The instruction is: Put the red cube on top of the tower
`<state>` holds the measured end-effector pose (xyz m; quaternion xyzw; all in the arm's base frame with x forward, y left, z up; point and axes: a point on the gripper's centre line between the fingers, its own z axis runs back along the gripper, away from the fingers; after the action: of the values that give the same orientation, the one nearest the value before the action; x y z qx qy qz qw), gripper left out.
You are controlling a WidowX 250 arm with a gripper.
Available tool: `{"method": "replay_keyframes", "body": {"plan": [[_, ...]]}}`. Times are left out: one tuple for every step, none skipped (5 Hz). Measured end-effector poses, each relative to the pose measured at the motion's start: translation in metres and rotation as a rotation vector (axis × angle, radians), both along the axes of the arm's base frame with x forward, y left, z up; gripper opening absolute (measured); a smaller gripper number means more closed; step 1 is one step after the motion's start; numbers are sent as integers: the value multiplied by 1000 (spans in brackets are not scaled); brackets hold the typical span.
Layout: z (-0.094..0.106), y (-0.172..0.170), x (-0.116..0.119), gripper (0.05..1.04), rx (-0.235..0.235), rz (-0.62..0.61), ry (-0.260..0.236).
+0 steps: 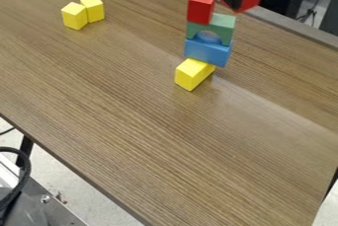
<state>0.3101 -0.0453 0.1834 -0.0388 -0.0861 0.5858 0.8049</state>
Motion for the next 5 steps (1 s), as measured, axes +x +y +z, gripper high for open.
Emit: {"method": "replay_keyframes", "body": {"plan": [[-4,5,17,580,-35,100,13],[-10,9,32,580,-42,148,18],[-16,12,47,580,-42,169,24],[-27,18,55,580,-29,193,44],[-30,26,57,580,-20,220,42]]}}
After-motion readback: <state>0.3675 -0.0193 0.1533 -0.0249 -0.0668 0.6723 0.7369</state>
